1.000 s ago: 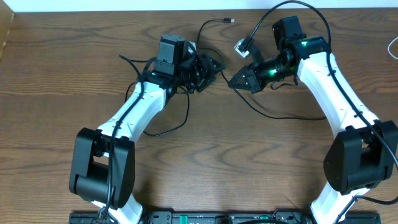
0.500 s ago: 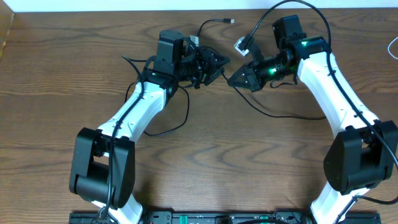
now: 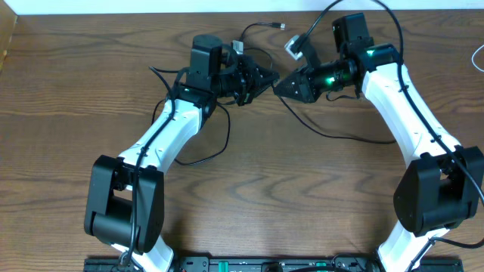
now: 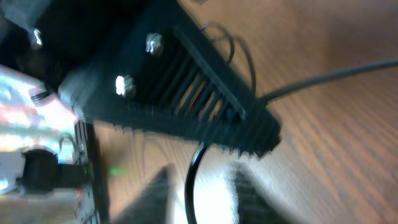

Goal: Untangle cables

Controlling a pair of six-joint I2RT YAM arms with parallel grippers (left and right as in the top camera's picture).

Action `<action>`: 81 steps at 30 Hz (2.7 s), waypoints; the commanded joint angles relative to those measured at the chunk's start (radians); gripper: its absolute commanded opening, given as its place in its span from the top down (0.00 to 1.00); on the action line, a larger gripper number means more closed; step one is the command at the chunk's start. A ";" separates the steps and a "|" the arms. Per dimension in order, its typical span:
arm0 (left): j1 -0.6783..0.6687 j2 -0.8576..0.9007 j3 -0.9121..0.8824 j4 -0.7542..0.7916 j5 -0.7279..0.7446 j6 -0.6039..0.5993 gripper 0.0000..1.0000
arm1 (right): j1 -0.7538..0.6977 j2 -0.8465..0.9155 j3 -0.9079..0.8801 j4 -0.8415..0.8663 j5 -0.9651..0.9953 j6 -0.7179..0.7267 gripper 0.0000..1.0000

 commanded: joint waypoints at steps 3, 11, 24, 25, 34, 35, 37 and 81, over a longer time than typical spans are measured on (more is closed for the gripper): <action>-0.002 0.009 0.015 -0.013 -0.068 0.071 0.93 | -0.013 -0.011 0.013 0.047 0.036 0.066 0.43; -0.003 0.009 0.015 -0.019 -0.131 0.034 0.93 | 0.012 -0.010 0.012 0.064 0.097 0.125 0.51; -0.003 0.009 0.015 -0.019 -0.105 -0.032 0.93 | 0.125 0.003 0.011 0.061 0.310 0.158 0.71; -0.003 0.009 0.015 -0.019 -0.100 -0.039 0.93 | 0.129 0.003 0.011 0.066 0.325 0.160 0.74; -0.003 0.009 0.015 -0.019 -0.061 -0.071 0.92 | 0.143 0.003 0.011 0.128 0.375 0.178 0.99; -0.003 0.009 0.015 -0.019 -0.061 -0.071 0.92 | 0.141 0.003 0.012 0.132 0.375 0.178 0.99; -0.003 0.009 0.015 -0.019 -0.062 -0.063 0.92 | 0.131 -0.003 0.013 0.138 0.375 0.179 0.99; -0.003 0.009 0.015 -0.047 -0.065 -0.002 0.77 | -0.762 -0.429 0.198 0.321 0.687 0.430 0.99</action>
